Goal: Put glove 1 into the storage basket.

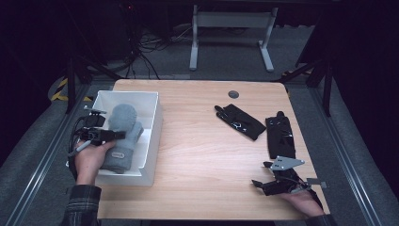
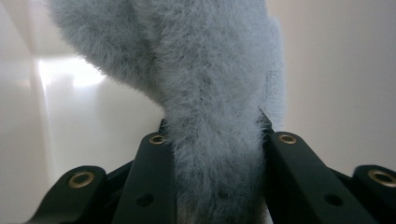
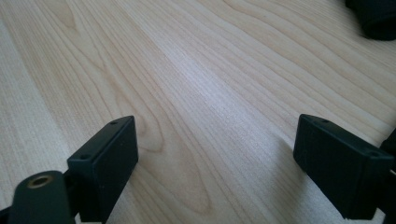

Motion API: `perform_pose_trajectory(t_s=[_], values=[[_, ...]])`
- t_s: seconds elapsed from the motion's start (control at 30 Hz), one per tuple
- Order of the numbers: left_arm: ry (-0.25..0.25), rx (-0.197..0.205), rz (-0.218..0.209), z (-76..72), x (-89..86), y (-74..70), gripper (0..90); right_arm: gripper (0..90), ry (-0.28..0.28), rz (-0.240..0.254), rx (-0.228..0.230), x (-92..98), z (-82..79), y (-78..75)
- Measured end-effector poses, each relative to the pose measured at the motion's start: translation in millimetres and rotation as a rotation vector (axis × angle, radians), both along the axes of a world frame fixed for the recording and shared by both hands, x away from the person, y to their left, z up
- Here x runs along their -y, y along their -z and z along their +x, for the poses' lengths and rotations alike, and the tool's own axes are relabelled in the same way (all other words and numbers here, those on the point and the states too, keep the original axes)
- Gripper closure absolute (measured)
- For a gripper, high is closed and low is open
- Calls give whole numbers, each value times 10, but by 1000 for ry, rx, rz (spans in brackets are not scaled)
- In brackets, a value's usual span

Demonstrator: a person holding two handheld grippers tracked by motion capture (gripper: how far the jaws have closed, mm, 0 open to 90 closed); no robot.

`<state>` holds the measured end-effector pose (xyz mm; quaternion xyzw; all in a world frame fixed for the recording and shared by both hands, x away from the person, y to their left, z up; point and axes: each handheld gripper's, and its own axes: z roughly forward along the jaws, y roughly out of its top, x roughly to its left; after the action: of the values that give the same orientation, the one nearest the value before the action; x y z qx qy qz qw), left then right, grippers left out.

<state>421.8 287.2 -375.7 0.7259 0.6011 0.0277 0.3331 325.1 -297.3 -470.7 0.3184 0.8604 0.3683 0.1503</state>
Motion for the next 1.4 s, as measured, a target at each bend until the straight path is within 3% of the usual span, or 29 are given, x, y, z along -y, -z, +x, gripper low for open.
perform_pose_trajectory(t_s=[0.33,0.5,0.6,0.7,0.73,0.9,1.07,1.33,1.4], values=[[-8,-22,-29,157,13,212,718,142,0,0,0,0,0,0],[-6,-59,27,256,28,346,686,142,0,0,0,0,1,0],[-18,-68,33,271,8,393,623,142,0,0,0,0,1,0],[-17,-57,23,265,2,383,480,143,0,0,0,0,1,0],[-14,-41,44,250,20,352,435,142,0,-1,0,0,2,0],[-32,17,58,216,41,258,301,142,0,0,0,0,1,0],[-37,71,93,174,53,40,226,142,0,-1,0,0,2,0],[55,146,72,63,206,-281,169,142,0,0,0,0,1,0],[64,150,65,53,229,-306,156,143,0,0,0,0,1,0]])
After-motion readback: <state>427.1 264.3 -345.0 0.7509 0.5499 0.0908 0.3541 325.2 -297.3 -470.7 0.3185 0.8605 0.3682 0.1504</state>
